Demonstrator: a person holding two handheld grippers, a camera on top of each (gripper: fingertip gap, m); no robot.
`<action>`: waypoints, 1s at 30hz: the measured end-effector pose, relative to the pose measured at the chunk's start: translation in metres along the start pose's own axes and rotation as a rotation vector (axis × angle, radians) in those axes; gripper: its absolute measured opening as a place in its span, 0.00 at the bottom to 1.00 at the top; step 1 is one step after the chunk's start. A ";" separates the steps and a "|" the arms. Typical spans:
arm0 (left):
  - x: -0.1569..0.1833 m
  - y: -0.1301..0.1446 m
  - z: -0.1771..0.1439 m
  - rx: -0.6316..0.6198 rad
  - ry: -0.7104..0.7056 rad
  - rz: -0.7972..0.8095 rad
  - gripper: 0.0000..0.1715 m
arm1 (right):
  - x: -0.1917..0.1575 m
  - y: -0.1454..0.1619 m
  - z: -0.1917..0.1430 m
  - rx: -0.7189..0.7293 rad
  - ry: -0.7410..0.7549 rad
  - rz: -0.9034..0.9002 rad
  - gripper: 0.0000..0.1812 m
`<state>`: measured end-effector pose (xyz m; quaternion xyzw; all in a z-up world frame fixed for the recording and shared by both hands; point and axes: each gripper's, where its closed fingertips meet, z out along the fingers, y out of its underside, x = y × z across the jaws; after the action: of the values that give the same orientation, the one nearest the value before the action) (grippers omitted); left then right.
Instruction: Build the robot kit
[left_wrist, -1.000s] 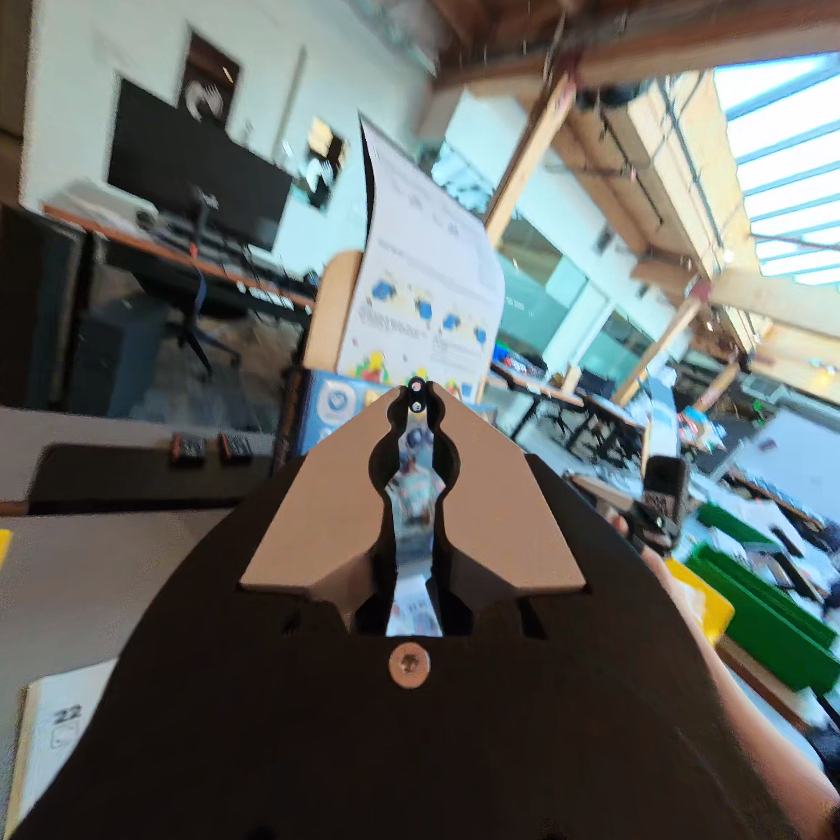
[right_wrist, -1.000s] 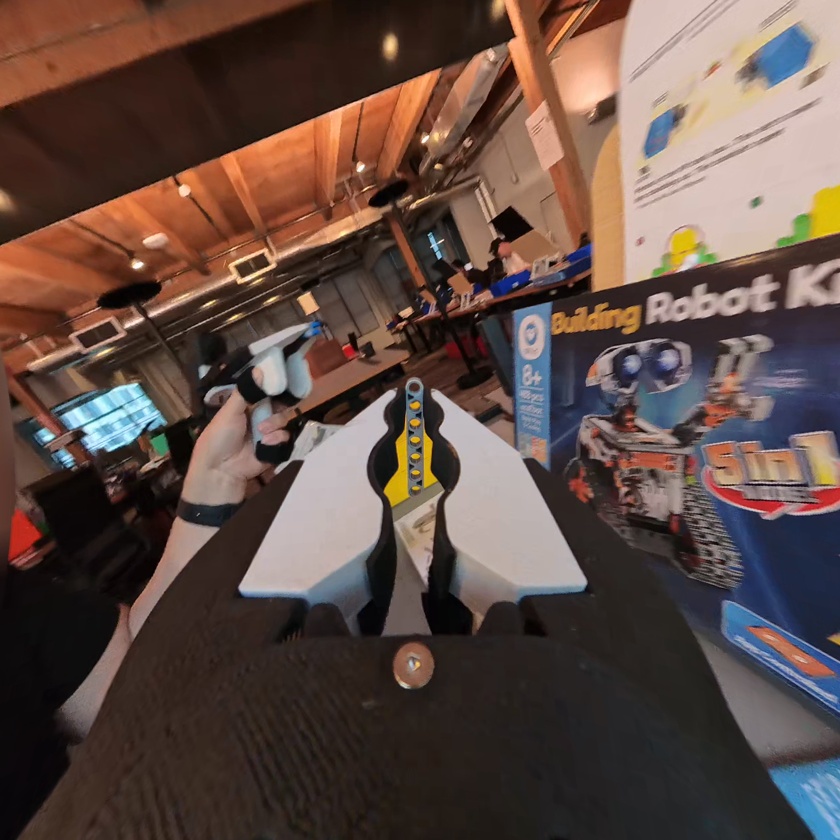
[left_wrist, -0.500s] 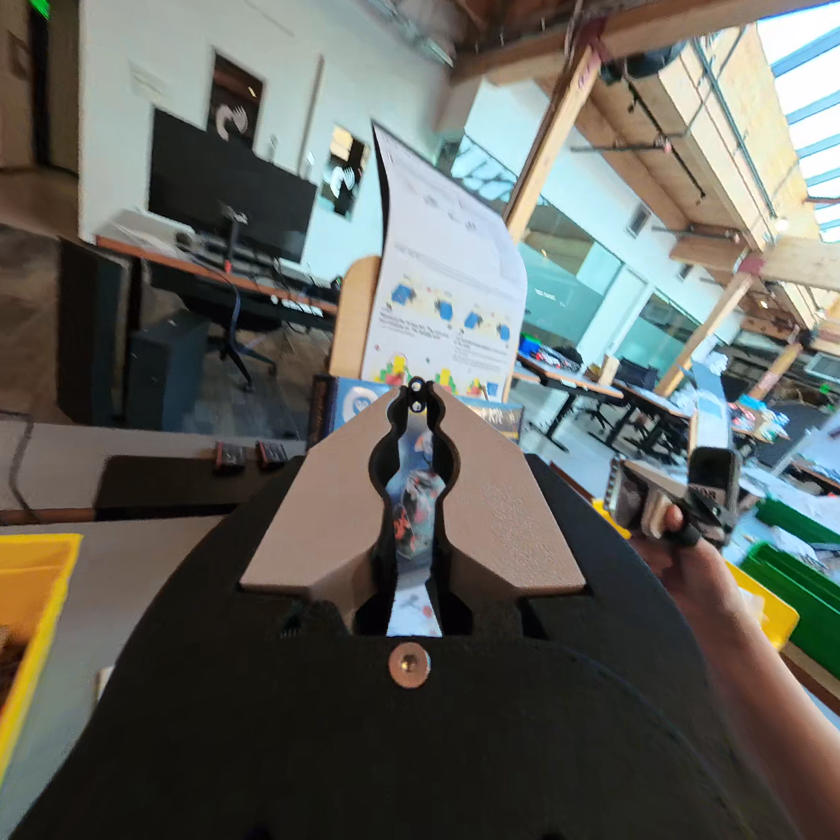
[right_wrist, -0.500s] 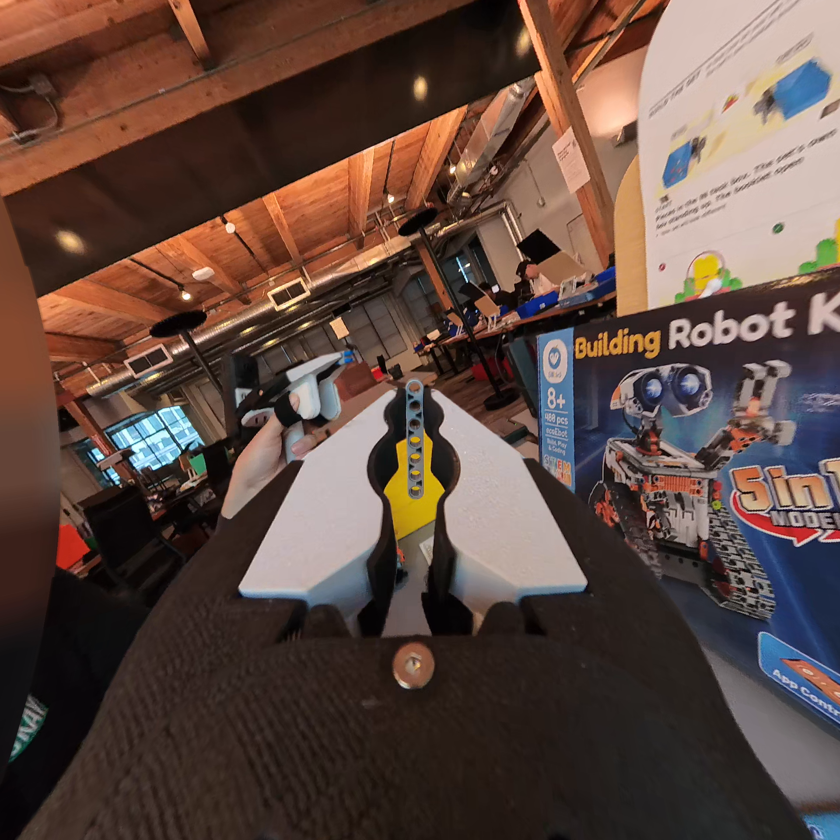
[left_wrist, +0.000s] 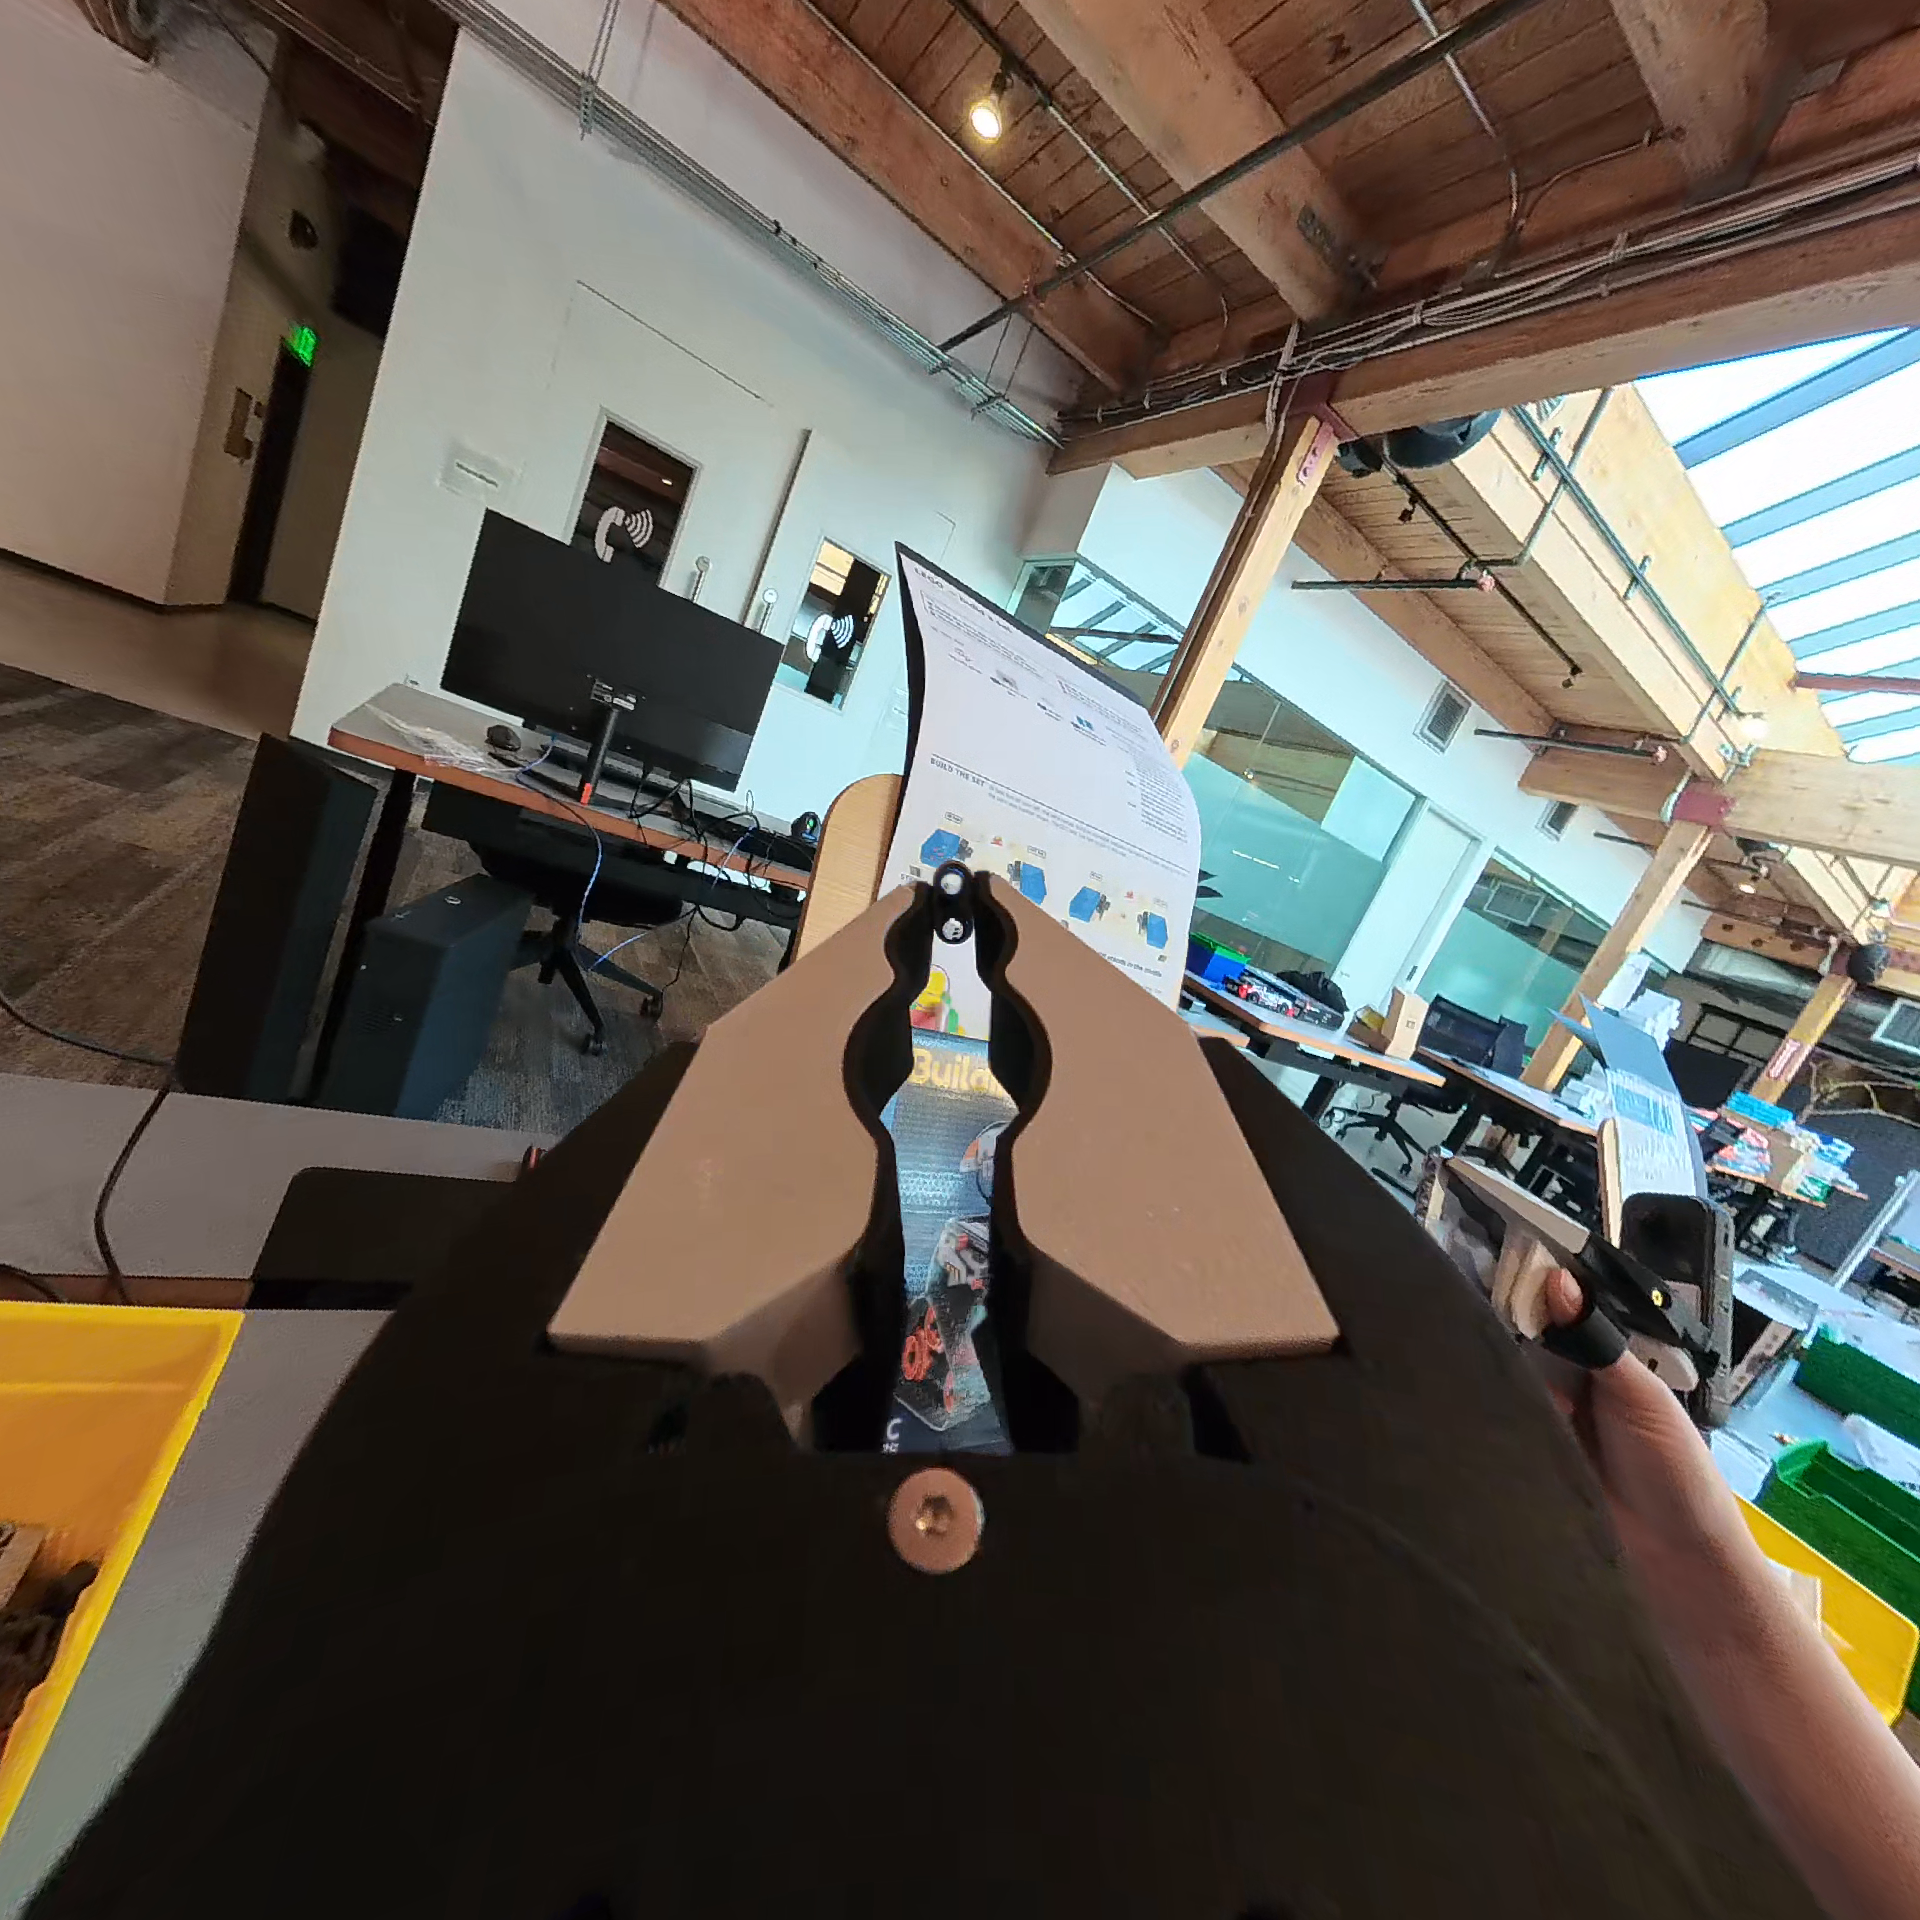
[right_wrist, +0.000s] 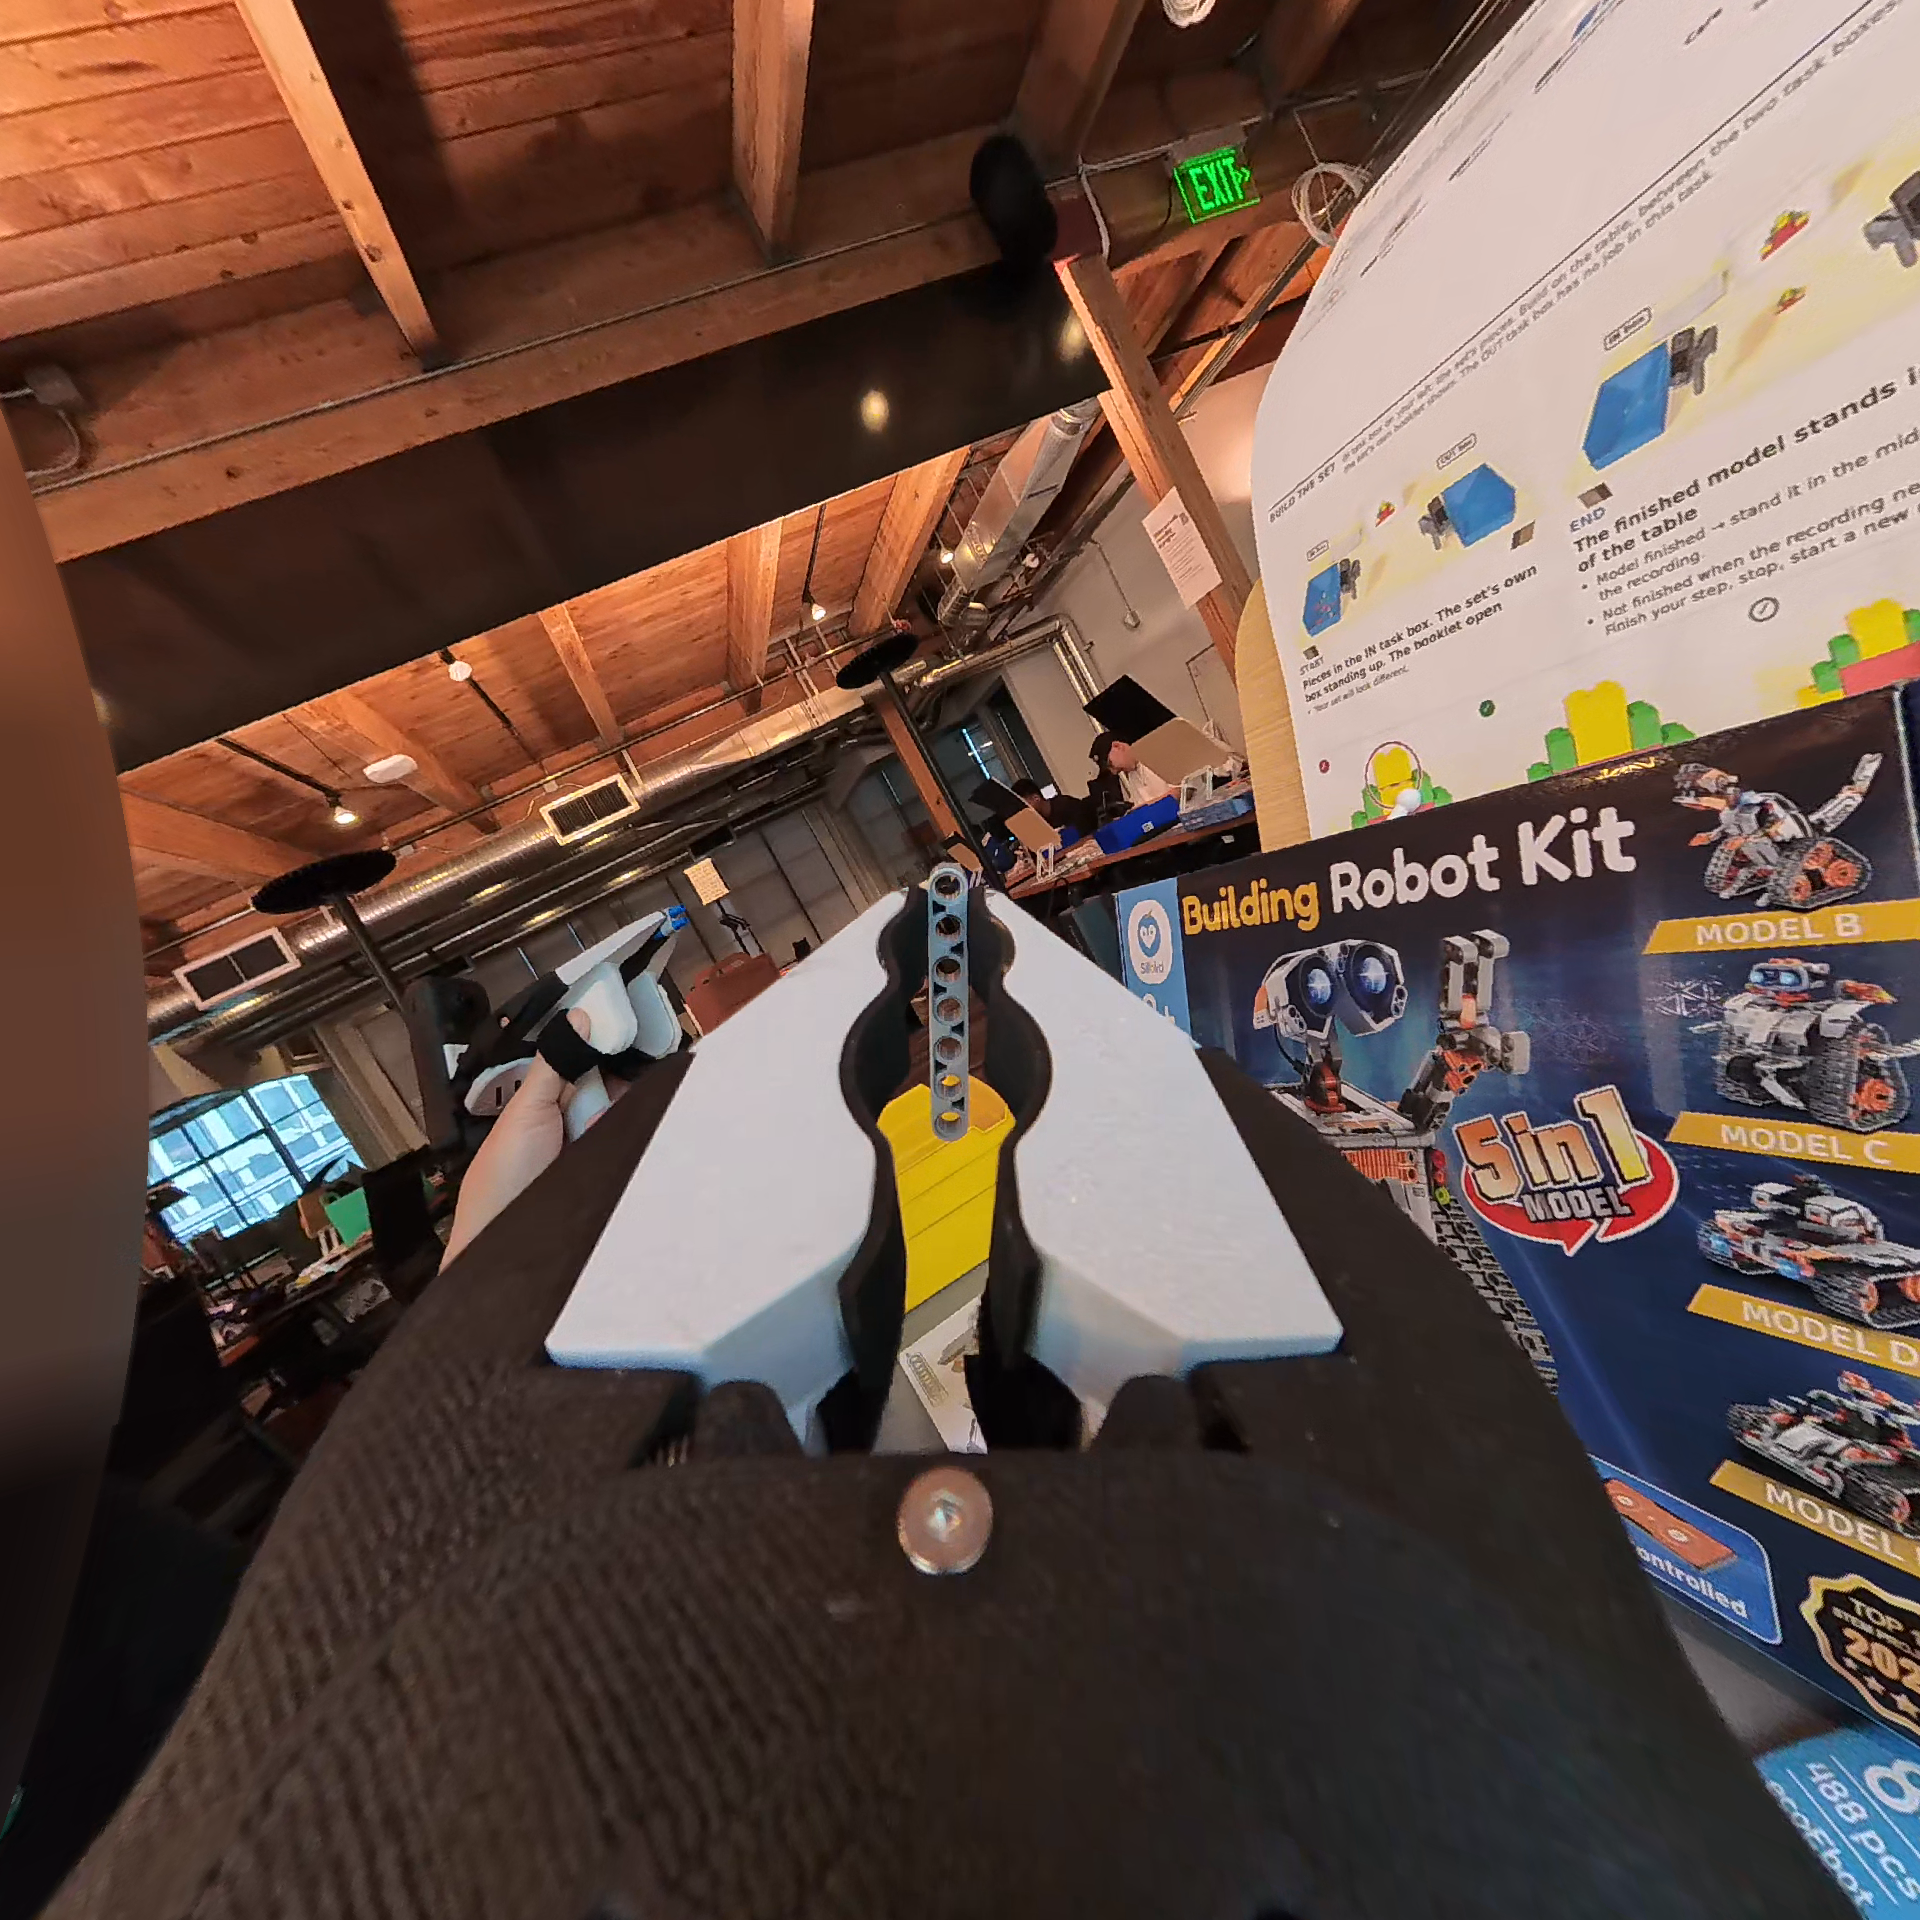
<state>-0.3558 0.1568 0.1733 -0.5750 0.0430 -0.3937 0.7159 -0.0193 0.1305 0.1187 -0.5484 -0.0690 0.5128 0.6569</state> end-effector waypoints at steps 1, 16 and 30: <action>0.001 0.000 0.000 -0.002 0.002 0.000 0.03 | -0.001 0.001 0.000 -0.003 0.000 -0.002 0.02; 0.001 -0.003 -0.002 -0.008 0.001 0.009 0.03 | 0.005 0.035 0.015 -0.167 0.113 -0.166 0.03; 0.001 -0.007 -0.005 0.002 -0.010 0.025 0.03 | 0.014 0.056 0.019 -0.304 0.240 -0.405 0.03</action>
<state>-0.3610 0.1518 0.1776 -0.5756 0.0461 -0.3820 0.7215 -0.0594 0.1461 0.0753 -0.6725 -0.1752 0.2863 0.6597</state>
